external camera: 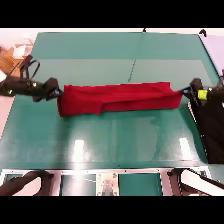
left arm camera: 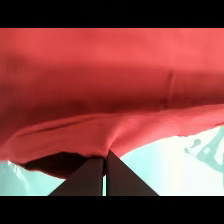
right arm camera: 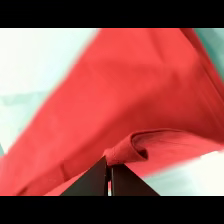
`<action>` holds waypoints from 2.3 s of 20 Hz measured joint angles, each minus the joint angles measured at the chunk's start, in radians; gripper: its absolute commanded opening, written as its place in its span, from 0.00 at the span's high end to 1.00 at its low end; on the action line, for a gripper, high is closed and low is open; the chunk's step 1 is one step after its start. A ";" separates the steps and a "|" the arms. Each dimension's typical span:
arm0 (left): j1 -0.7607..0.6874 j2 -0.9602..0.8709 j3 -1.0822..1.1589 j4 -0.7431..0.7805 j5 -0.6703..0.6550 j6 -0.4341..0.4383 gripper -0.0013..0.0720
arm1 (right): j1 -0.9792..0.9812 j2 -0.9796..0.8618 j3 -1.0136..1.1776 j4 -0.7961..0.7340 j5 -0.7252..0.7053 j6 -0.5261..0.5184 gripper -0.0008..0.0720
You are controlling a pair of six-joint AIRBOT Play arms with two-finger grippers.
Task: Fold the shirts.
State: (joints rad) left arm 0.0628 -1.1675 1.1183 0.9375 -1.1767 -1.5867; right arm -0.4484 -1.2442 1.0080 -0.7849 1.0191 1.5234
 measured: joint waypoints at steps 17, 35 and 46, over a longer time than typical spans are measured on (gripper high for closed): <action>0.071 -0.486 0.420 -0.232 0.271 0.145 0.38 | -0.040 -0.648 0.642 -0.015 0.167 -0.085 0.28; -0.138 -0.506 0.443 -0.249 0.163 0.241 0.96 | 0.018 -0.872 0.802 -0.009 0.453 -0.344 0.96; -0.525 -0.832 0.638 -0.227 0.358 0.233 0.96 | 0.141 -0.595 1.004 0.069 0.717 -0.249 0.96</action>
State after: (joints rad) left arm -0.4618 -1.9999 1.7565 0.7101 -0.8188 -1.3537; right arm -0.3077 -1.8389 2.0121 -0.7162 1.7363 1.2743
